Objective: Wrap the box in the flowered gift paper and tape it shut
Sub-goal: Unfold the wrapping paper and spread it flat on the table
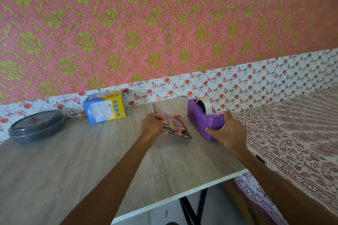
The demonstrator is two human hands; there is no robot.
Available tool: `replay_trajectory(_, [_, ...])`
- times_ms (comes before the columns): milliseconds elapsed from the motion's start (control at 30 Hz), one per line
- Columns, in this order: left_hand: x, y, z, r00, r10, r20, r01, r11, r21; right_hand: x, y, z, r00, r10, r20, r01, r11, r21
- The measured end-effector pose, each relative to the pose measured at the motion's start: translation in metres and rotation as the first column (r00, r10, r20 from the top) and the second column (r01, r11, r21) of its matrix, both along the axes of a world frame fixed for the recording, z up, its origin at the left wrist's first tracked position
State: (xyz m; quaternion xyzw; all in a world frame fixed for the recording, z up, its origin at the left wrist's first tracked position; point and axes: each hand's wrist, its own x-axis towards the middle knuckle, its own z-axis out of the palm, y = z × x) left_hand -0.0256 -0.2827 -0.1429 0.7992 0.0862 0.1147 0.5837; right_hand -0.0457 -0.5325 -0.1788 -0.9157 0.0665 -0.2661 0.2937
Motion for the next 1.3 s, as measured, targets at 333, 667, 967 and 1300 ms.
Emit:
replay_trajectory(333, [-0.030, 0.042, -0.007, 0.986, -0.046, 0.158, 0.041, 0.999, 0.031, -0.013, 0.007, 0.003, 0.989, 0.050, -0.138, -0.056, 0.998, -0.041])
replay_trajectory(667, [-0.070, 0.073, 0.020, 0.924, -0.131, 0.359, -0.090, 0.839, 0.537, -0.022, 0.117, 0.060, 0.869, 0.482, 0.113, -0.472, 0.739, 0.481])
replay_trajectory(967, [-0.103, 0.133, -0.009, 0.811, -0.372, 0.452, -0.322, 0.361, 0.875, -0.015, 0.213, 0.069, 0.862, 0.501, 0.081, -0.365, 0.502, 0.784])
replay_trajectory(1300, [-0.118, 0.155, 0.020, 0.923, -0.097, 0.373, -0.004, 0.965, 0.261, -0.033, 0.253, 0.056, 0.774, 0.610, 0.172, -0.564, 0.540, 0.624])
